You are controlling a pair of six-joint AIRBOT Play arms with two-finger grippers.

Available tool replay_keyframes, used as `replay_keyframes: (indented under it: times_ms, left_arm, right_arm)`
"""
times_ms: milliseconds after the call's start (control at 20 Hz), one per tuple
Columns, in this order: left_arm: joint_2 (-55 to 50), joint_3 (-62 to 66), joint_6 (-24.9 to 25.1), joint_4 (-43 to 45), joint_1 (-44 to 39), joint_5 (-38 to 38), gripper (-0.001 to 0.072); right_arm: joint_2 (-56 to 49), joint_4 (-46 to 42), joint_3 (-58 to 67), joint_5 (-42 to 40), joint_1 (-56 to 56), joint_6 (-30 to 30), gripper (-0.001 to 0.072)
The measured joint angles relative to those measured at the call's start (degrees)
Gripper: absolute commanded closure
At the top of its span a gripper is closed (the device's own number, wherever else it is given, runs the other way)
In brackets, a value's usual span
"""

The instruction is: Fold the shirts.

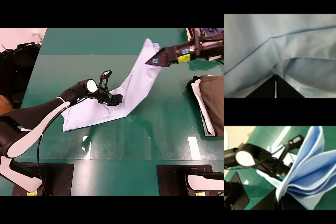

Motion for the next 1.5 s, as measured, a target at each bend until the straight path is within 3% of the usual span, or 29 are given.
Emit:
replay_keyframes:
  times_ms: [200,450,500,550,600,650,750,800,1000,1200,1250,1300,1350,1500]
  left_arm:
    - [3.8,0.5,-0.1,3.9,3.6,-2.1,0.0683]
    - [19.1,0.7,-0.8,16.3,16.5,-7.5,0.0682]
    - [22.4,0.8,-1.0,18.4,19.5,-8.2,0.0682]
    - [25.7,0.8,-1.0,20.4,22.5,-9.1,0.0682]
    - [28.4,0.8,-1.0,21.8,25.0,-10.1,0.0682]
    - [30.9,0.8,-1.0,22.8,27.4,-10.7,0.0682]
    - [34.6,0.8,-1.0,24.5,31.5,-12.4,0.0682]
    - [35.8,0.8,-1.0,24.9,32.7,-13.2,0.0681]
    - [38.0,0.8,-1.0,25.9,35.2,-16.0,0.0682]
    - [38.6,0.8,-1.0,26.0,35.8,-17.4,0.0681]
    - [38.7,0.8,-1.0,25.7,35.9,-17.7,0.0682]
    - [38.7,0.8,-1.0,25.5,36.0,-17.8,0.0682]
    - [38.8,0.7,-1.0,25.1,36.0,-17.9,0.0682]
    - [38.8,0.8,-1.0,23.8,35.9,-18.1,0.0682]
  right_arm:
    - [-1.1,0.2,0.6,-2.2,6.3,0.1,0.0694]
    - [-5.5,0.4,0.8,-8.4,18.2,-1.2,0.0683]
    - [-6.9,0.5,0.9,-10.5,21.1,-1.9,0.0571]
    - [-8.6,0.6,1.2,-12.9,24.4,-2.7,0.0370]
    - [-10.5,0.6,2.0,-14.9,27.3,-3.8,0.0240]
    - [-12.5,0.6,3.3,-16.4,30.1,-5.3,0.0191]
    - [-16.3,0.2,7.0,-17.8,34.4,-8.2,0.0212]
    - [-17.7,-0.7,8.9,-17.7,35.7,-9.1,0.0273]
    - [-19.5,-9.0,13.3,-13.0,35.5,-6.3,0.0277]
    - [-15.2,-13.9,5.5,-9.6,26.8,-2.5,0.0276]
    - [-13.7,-14.8,1.7,-9.5,23.6,-1.5,0.0235]
    - [-12.4,-15.3,-2.0,-9.6,20.5,-0.7,0.0098]
    - [-11.0,-15.4,-5.9,-10.1,17.1,0.1,0.0049]
    - [-9.8,-14.7,-15.1,-11.7,8.8,2.1,0.0050]
